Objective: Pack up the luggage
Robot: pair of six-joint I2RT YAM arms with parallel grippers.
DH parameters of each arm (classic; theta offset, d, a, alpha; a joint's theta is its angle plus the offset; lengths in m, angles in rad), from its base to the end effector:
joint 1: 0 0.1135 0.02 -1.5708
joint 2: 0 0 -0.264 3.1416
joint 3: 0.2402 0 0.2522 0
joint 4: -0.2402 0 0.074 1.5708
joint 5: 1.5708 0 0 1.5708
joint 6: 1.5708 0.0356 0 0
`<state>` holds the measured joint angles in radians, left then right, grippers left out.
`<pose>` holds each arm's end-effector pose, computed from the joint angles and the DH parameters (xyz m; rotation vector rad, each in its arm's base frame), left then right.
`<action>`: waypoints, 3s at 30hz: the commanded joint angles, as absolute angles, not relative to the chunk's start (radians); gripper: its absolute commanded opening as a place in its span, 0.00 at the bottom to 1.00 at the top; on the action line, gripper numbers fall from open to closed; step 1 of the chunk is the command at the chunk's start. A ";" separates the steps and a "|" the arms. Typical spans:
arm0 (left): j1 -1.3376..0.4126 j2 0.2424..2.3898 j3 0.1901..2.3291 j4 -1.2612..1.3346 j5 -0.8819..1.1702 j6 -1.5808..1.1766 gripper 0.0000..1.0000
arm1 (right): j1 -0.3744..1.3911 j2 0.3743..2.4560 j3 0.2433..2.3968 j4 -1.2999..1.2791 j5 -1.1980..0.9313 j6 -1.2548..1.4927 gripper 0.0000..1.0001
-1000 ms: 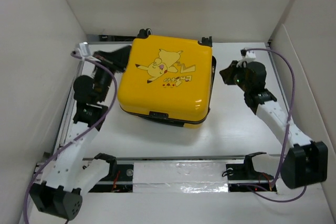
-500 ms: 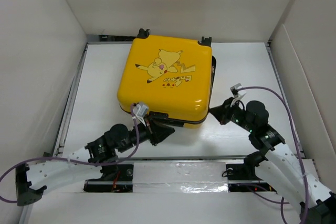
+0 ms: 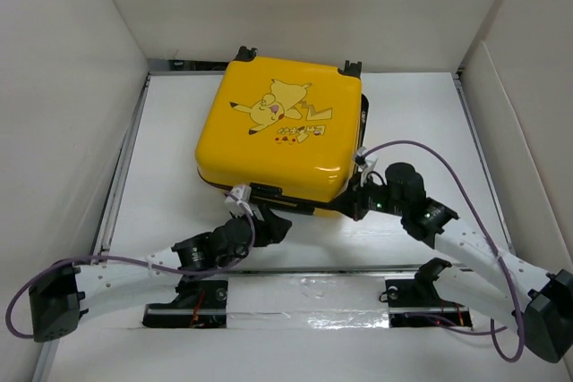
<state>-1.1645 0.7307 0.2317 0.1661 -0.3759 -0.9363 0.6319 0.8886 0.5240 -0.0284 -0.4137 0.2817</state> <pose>0.0786 -0.1496 0.1901 -0.0417 2.0277 -1.0520 0.1548 0.1310 0.2463 -0.6391 1.9656 0.9886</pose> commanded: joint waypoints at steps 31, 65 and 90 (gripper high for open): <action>-0.930 0.977 0.101 0.871 -0.385 -1.022 0.62 | 0.398 0.610 0.393 0.058 -0.164 0.305 0.14; -0.910 1.137 0.166 0.902 -0.333 -0.974 0.54 | 0.103 1.537 0.396 1.322 -1.052 0.463 0.34; -0.900 1.157 0.164 0.936 -0.322 -0.969 0.41 | 0.135 1.548 0.247 1.405 -0.991 0.494 0.00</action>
<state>-0.9070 1.1698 0.1631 0.8635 -0.3218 -0.9882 0.0986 1.5429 0.2707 1.3540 -0.9619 0.5148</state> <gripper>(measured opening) 0.417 0.131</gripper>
